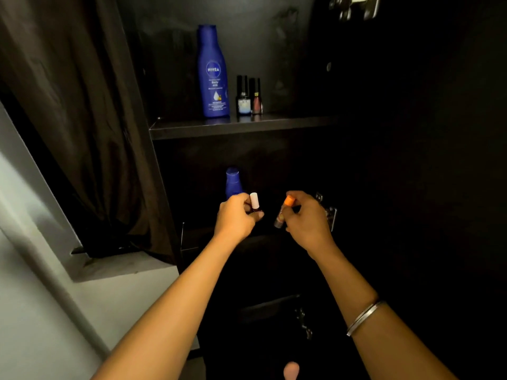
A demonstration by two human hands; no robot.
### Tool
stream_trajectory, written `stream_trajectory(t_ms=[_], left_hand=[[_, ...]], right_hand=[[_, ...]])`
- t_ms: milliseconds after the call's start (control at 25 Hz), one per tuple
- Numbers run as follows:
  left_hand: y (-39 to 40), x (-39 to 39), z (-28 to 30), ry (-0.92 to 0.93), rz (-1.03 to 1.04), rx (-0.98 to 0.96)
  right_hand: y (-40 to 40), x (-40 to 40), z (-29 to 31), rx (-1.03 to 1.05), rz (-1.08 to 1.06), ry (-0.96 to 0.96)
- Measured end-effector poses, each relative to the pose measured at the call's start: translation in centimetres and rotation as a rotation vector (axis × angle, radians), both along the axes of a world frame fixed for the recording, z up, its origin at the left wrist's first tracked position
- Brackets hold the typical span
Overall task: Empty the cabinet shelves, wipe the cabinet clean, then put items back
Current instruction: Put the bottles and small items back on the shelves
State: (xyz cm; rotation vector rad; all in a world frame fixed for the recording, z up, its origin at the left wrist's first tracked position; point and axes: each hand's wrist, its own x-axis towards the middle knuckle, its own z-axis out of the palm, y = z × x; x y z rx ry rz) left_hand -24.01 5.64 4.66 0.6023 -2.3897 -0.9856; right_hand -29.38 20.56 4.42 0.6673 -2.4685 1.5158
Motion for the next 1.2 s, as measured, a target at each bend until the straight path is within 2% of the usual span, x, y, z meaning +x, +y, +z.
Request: stream_trajectory(t_ms=[360,720,960,1200], left_hand=[[-0.5,-4.2,-2.5,-0.111,-0.017,-0.096],[-0.3,-5.9,-4.7,0.029,-0.009,-0.183],[0.1,-5.9,-4.8,0.092,0.059,-0.198],[0.4,-5.5,-4.7,0.103,0.083,-0.141]], right_hand=[[-0.6,-2.8,-0.7,0.049,-0.061,0.012],[-2.2,-5.5,-1.6,0.052,-0.011,0.029],[-3.1,-6.6,-2.5,0.099,0.027,0.107],[-4.8,-7.6,-2.8,0.129,0.081,0.152]])
